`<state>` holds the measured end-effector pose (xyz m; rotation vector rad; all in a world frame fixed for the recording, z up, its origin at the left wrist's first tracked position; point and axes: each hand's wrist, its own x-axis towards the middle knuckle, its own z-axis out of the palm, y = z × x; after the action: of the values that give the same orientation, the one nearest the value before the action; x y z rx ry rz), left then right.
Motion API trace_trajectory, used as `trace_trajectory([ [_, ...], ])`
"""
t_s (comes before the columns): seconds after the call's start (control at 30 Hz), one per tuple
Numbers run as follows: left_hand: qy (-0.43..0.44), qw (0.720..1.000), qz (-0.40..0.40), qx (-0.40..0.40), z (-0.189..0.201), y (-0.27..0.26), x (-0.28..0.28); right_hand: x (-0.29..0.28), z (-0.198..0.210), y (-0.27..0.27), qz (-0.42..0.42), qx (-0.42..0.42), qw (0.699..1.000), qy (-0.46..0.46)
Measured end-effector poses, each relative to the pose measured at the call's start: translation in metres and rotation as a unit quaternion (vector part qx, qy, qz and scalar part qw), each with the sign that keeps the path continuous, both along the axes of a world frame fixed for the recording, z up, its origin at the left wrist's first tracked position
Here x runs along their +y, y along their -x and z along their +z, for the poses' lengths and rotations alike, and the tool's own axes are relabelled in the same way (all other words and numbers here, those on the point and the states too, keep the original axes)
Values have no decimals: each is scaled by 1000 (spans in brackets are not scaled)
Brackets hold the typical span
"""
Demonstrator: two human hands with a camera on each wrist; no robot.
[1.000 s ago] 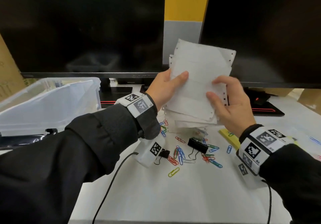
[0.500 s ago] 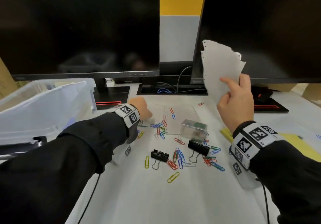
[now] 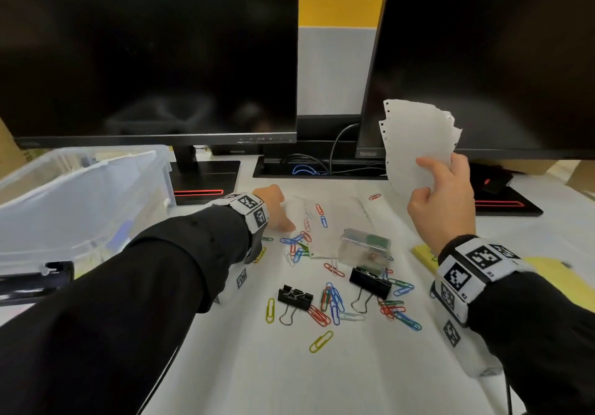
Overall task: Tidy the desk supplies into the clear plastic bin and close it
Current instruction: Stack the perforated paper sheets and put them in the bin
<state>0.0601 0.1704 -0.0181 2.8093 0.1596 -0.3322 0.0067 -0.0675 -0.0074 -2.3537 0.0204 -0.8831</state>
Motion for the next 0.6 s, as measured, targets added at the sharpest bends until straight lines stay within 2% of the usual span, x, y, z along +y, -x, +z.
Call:
trace_trajectory([
  [0.1, 24, 1000, -12, 6, -1, -5, -4, -1, -2, -2, 3, 0, 1000, -19],
  [0.27, 31, 999, -9, -39, -3, -16, -15, -1, -2, -2, 11, -2, 999, -33],
  [0.47, -27, 999, -29, -9, -8, -26, -26, -1, -1, -3, 13, -1, 999, -36],
  [0.6, 1, 999, -27, 22, -7, -32, -25, -2, -2, -3, 12, -6, 999, -40],
])
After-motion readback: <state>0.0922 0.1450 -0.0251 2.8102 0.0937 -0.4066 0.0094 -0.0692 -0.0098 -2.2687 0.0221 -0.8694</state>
